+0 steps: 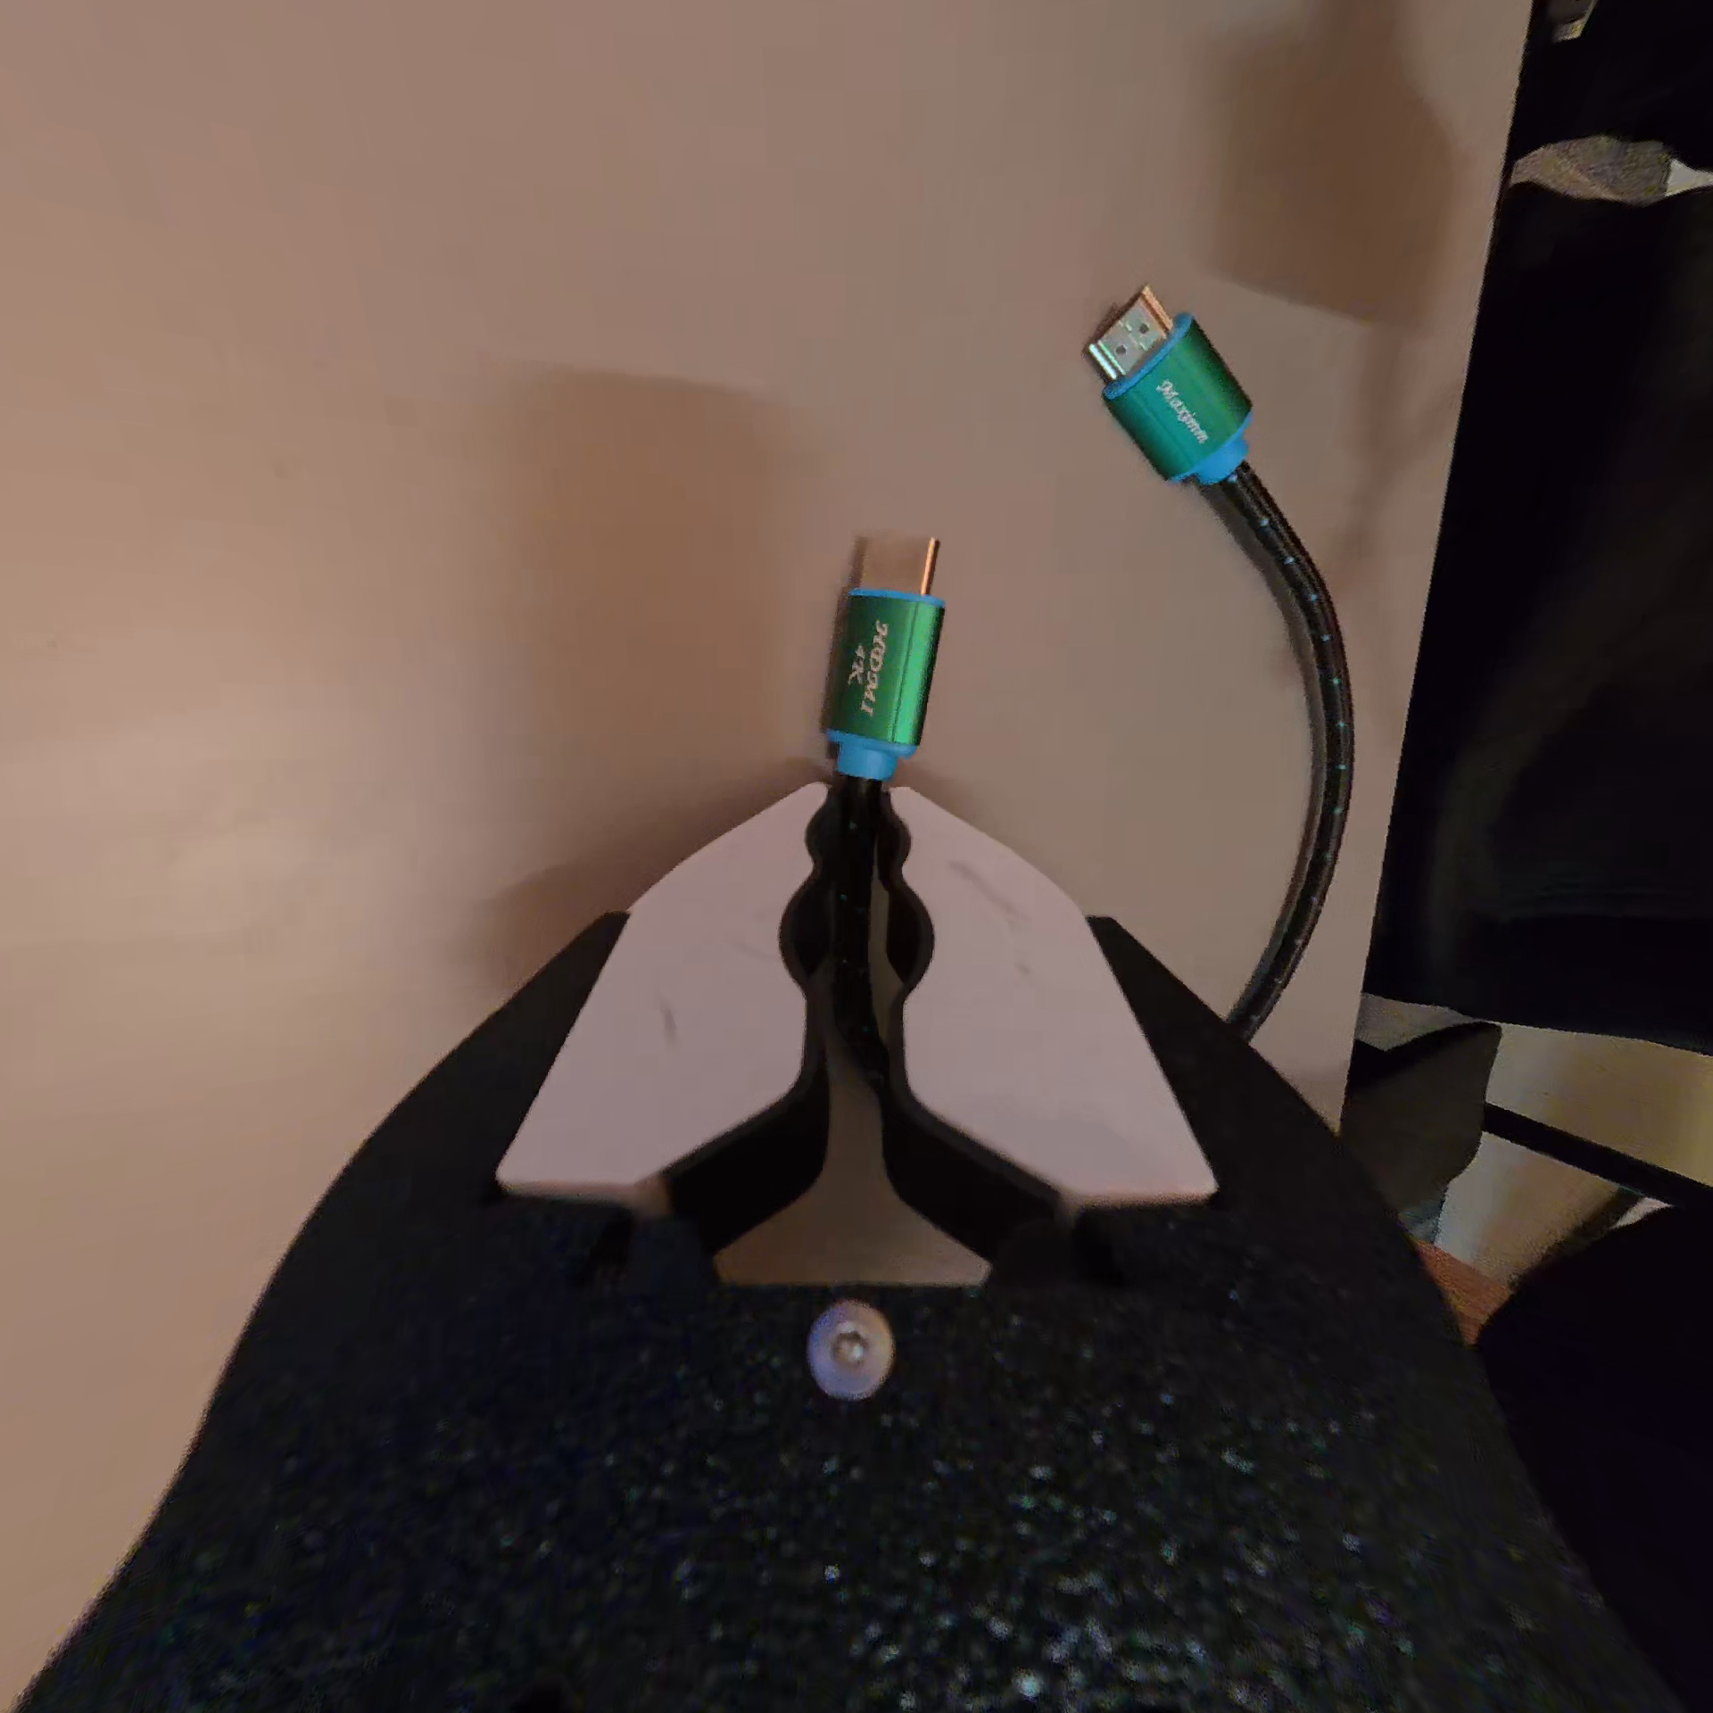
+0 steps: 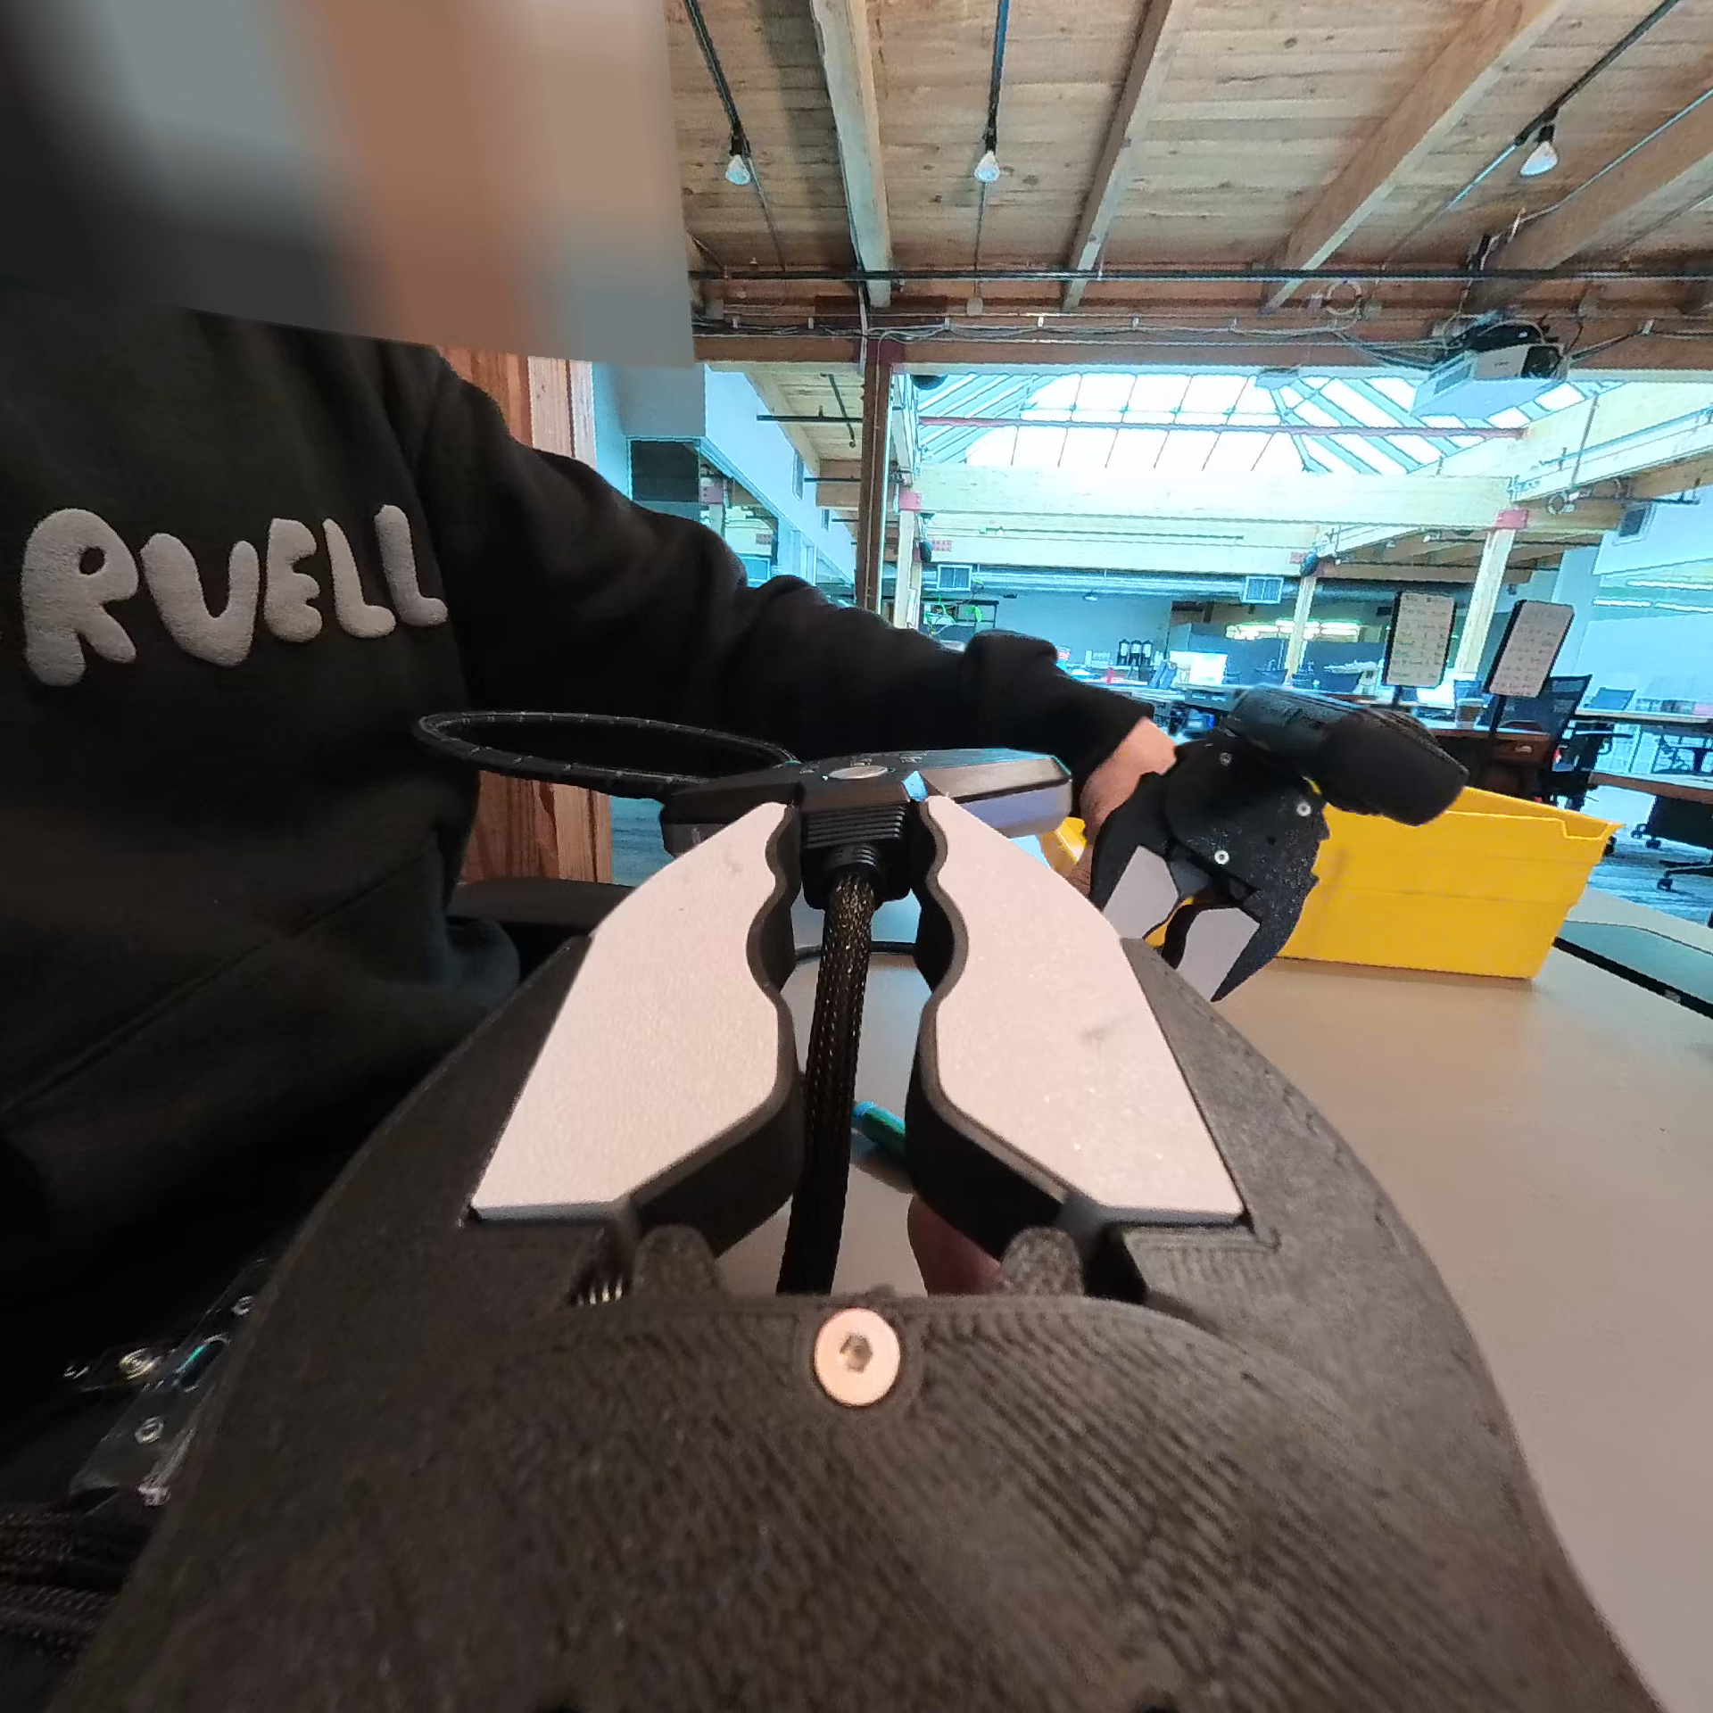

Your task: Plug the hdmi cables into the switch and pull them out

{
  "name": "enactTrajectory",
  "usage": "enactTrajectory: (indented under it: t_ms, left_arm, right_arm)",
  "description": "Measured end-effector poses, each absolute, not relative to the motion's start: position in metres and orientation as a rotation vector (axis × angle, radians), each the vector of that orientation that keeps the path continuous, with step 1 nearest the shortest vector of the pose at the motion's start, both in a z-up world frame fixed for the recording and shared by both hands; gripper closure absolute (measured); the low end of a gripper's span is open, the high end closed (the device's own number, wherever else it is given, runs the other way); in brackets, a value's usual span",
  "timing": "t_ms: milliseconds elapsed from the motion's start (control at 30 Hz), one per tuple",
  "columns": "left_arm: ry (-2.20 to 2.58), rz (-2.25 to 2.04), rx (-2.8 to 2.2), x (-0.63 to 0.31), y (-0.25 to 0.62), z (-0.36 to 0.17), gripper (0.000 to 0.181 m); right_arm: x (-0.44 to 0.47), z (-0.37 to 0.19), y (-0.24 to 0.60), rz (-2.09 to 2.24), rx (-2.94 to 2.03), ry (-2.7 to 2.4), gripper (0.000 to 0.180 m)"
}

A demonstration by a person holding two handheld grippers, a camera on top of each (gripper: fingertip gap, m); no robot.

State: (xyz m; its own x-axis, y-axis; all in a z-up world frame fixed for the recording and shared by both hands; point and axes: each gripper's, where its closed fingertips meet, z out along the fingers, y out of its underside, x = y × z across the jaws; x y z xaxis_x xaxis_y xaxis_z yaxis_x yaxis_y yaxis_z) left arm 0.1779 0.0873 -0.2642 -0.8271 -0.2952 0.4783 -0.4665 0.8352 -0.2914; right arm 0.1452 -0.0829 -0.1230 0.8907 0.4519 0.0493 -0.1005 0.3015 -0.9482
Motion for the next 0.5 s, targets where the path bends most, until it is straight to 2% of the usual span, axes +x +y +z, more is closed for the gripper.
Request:
enactTrajectory:
  t_ms: [200,500]
  left_arm:
    - [-2.878,0.559,0.594,0.193,0.089,-0.259,0.175]
    - [-3.709,0.42,0.506,0.197,0.073,-0.129,0.175]
  right_arm:
    - [0.157,-0.122,-0.083,0.326,-1.214,-0.27,0.157]
    - [0.176,-0.117,-0.085,0.349,-1.166,-0.134,0.157]
